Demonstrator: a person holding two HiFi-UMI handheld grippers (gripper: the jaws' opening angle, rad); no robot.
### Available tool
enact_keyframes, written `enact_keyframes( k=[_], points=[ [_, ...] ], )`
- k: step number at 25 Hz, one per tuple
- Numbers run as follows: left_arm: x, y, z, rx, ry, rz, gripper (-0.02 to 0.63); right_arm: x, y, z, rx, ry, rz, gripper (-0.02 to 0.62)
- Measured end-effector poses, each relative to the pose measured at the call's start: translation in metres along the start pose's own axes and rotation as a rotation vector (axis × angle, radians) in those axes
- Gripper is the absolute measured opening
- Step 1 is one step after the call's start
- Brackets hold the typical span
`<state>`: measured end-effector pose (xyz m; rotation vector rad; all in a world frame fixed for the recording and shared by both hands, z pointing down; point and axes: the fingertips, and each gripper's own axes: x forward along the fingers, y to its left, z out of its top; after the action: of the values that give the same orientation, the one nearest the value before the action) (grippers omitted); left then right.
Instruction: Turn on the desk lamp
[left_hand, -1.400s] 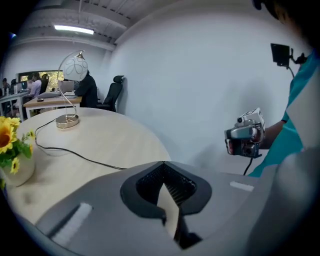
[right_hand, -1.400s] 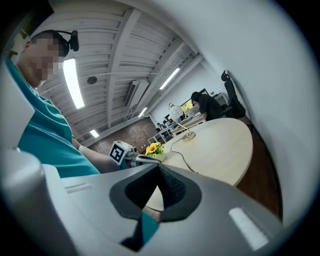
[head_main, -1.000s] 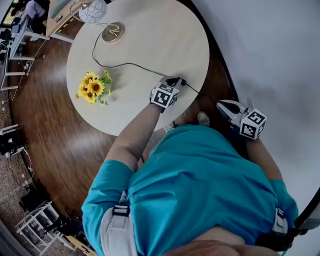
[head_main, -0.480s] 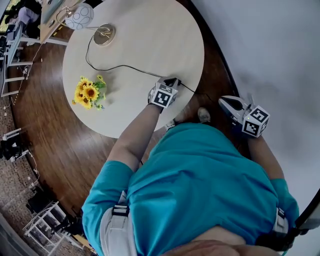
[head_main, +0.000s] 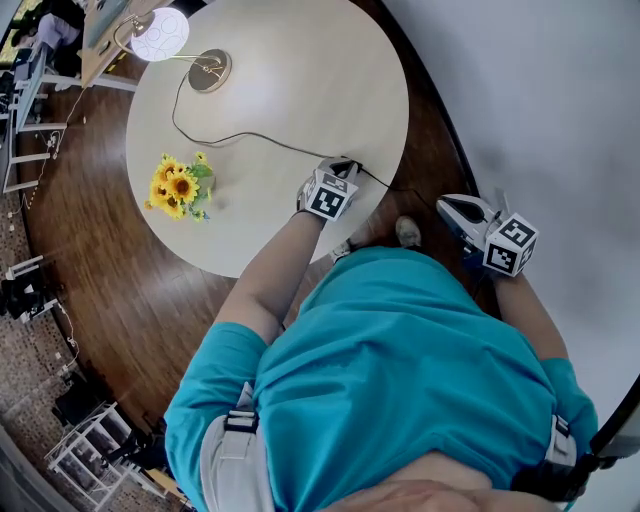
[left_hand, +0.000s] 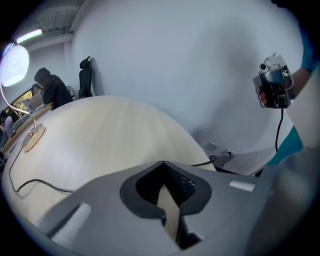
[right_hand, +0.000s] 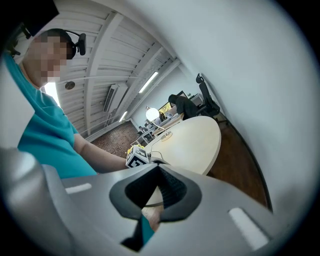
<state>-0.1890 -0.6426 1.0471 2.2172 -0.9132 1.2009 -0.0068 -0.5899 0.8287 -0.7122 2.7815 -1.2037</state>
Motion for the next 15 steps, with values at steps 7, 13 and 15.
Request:
enact_keyframes(
  k=[7,13,15],
  points=[
    [0.004,-0.001,-0.003,-0.002,0.01,-0.007,0.021,0.002,0.001,0.0,-0.001,-0.002,0.004,0.002],
    [-0.017,-0.005,0.02,-0.037,-0.059,0.011,0.023,-0.01,0.008,0.014,-0.021,-0.004,0.023,0.002],
    [-0.036,-0.012,0.035,-0.093,-0.118,0.01,0.023,-0.017,0.013,0.022,-0.025,0.002,0.034,0.002]
  ],
)
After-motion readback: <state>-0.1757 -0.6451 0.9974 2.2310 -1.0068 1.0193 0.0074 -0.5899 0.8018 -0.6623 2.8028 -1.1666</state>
